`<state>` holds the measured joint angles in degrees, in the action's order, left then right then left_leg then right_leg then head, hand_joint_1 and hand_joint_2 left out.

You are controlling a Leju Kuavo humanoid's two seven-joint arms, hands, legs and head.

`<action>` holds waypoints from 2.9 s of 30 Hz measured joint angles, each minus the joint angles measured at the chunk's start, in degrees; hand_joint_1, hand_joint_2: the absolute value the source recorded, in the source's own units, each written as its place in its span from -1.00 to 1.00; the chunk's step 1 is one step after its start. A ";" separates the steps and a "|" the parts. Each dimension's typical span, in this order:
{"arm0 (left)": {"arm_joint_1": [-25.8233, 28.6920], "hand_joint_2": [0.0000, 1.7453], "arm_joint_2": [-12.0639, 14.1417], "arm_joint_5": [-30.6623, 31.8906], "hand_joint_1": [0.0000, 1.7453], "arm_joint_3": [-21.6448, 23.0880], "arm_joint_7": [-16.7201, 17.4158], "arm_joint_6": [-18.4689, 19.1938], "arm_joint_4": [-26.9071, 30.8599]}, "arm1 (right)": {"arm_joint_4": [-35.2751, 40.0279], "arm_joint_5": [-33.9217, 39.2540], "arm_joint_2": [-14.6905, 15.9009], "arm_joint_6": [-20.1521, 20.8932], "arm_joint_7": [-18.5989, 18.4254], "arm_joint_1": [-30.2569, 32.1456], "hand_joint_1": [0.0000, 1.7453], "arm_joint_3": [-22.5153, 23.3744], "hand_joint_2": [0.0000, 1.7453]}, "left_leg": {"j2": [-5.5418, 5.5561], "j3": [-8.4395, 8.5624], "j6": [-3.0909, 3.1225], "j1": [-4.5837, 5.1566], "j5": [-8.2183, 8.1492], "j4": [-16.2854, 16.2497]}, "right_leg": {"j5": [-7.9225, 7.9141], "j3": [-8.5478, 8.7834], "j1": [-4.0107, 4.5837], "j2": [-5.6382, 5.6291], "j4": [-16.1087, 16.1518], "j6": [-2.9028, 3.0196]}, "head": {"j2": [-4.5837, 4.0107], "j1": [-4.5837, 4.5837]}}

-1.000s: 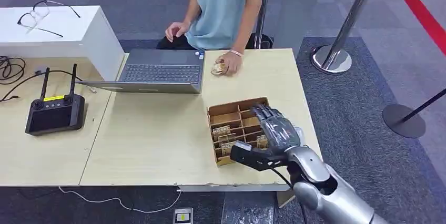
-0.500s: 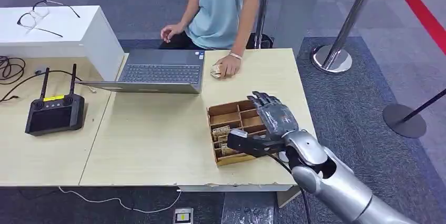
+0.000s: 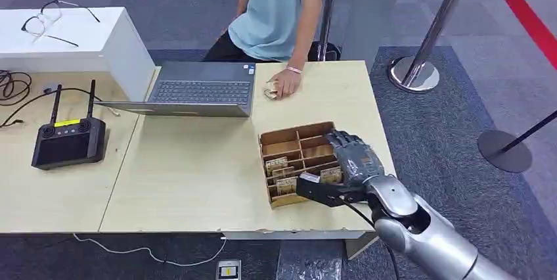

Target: Pass the card to the sensor for recognition and then transmit it.

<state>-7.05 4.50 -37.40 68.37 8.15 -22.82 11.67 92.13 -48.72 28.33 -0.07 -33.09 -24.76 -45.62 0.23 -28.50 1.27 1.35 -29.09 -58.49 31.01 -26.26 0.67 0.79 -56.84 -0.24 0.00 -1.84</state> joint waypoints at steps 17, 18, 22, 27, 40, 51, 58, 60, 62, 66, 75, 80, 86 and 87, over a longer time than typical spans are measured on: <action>-0.01 -1.00 0.00 -0.07 -1.00 0.00 -0.11 0.11 0.00 | -0.28 0.83 0.88 0.00 0.85 0.27 -0.38 0.33 1.00 | 0.00 0.00 0.00 -0.01 0.00 0.00 | 0.00 0.00 0.00 0.00 0.00 0.00 | 0.00 0.00; -0.01 -1.00 0.00 -0.07 -1.00 0.00 0.00 0.11 0.00 | -0.30 0.79 0.83 -0.15 0.90 0.37 -0.28 0.33 1.00 | 0.00 0.00 0.00 -0.01 0.00 0.00 | 0.00 0.00 0.01 0.00 0.00 0.00 | 0.00 0.00; -0.01 -1.00 0.02 -0.09 -1.00 0.00 0.07 0.11 0.00 | -0.55 0.76 0.72 -0.76 1.12 0.62 -0.12 0.33 1.00 | 0.00 0.00 0.00 -0.01 0.00 0.00 | 0.00 0.00 0.00 0.00 0.00 0.00 | 0.00 0.00; -0.02 -1.00 0.02 -0.24 -1.00 0.00 0.02 0.11 0.00 | -0.59 0.85 0.68 -1.94 1.31 1.02 -0.26 0.33 1.00 | 0.00 0.00 0.00 0.00 0.00 0.00 | 0.00 0.00 0.00 0.00 0.00 0.00 | 0.00 0.00; -0.01 -1.00 0.02 -0.09 -1.00 0.00 0.04 0.00 0.00 | -1.53 1.00 0.39 -2.27 1.75 1.51 0.00 0.35 1.00 | 0.01 0.01 0.00 -0.01 0.00 0.00 | 0.00 0.01 0.00 0.00 0.00 0.00 | 0.00 0.02; -0.02 -1.00 0.00 0.04 -1.00 0.00 0.04 -0.11 0.00 | -2.47 1.00 0.09 -4.00 2.71 1.67 -0.14 0.37 1.00 | 0.00 0.01 0.00 0.00 0.00 0.00 | 0.00 0.01 0.00 0.00 0.00 0.00 | 0.00 0.00; -0.01 -1.00 -0.02 -0.09 -1.00 0.00 -0.07 -0.15 0.00 | -1.70 -0.26 -0.22 -4.48 2.60 1.44 -0.16 0.48 1.00 | 0.00 0.01 0.00 0.00 0.00 0.00 | 0.00 0.01 0.01 0.00 -0.01 0.00 | 0.00 0.00; -0.02 -1.00 -0.02 -0.20 -1.00 0.00 -0.04 -0.15 0.00 | -0.79 -0.63 -0.31 -4.48 2.54 1.37 -0.20 0.50 1.00 | 0.00 0.00 0.00 0.00 0.00 0.00 | 0.00 0.01 0.01 0.00 -0.01 0.00 | 0.00 0.00; 0.01 -1.00 -0.04 -0.24 -1.00 0.00 0.22 -0.15 0.00 | 0.17 -1.27 -0.37 -4.48 2.25 1.30 -0.18 0.52 1.00 | 0.01 0.00 0.00 0.00 0.00 0.00 | 0.00 0.00 0.01 0.00 0.00 0.00 | 0.00 0.00; -0.01 -1.00 -0.09 -0.29 -1.00 0.00 0.39 -0.15 0.00 | 1.97 -2.30 -0.39 -4.83 1.97 1.17 -0.10 0.61 1.00 | 0.01 -0.01 0.00 -0.01 0.00 0.00 | 0.00 0.00 0.01 0.00 0.00 0.00 | 0.00 0.02; 0.02 -1.00 -0.09 -0.88 -1.00 -0.02 0.70 -0.24 0.00 | 5.44 -4.61 -0.37 -4.83 1.79 1.87 -0.18 0.61 1.00 | 0.00 0.01 0.00 -0.01 0.00 0.00 | 0.00 0.01 0.00 0.00 0.00 0.00 | 0.00 0.00; 0.08 -1.00 -0.11 -0.92 -1.00 0.00 0.72 -0.33 0.00 | 6.19 -4.66 -0.26 -4.72 1.79 3.41 -0.20 0.63 1.00 | 0.00 0.00 0.00 -0.01 0.00 0.00 | 0.00 0.00 0.00 0.00 0.00 0.00 | 0.00 0.02; 0.09 -1.00 -0.17 -0.92 -1.00 0.00 0.70 -0.35 0.00 | 6.16 -4.72 -0.20 -6.08 1.95 5.76 -0.14 0.89 1.00 | 0.00 0.01 0.00 0.00 0.00 0.00 | 0.00 0.01 0.00 0.00 0.01 0.00 | 0.00 0.00; 0.10 -1.00 -0.17 -0.92 -1.00 -0.02 0.68 -0.35 0.00 | 6.14 -4.77 -0.20 -6.08 2.10 6.13 -0.14 0.90 1.00 | 0.00 0.01 0.00 0.00 0.00 0.00 | 0.00 0.01 0.00 0.00 0.01 0.00 | 0.00 0.00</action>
<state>-6.95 4.33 -38.32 68.35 8.83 -23.17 11.67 98.27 -53.48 28.13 -6.14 -30.99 -18.63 -44.72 0.24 -28.49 1.27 1.34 -29.09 -58.49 31.01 -26.26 0.67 0.80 -56.84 -0.24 0.00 -1.84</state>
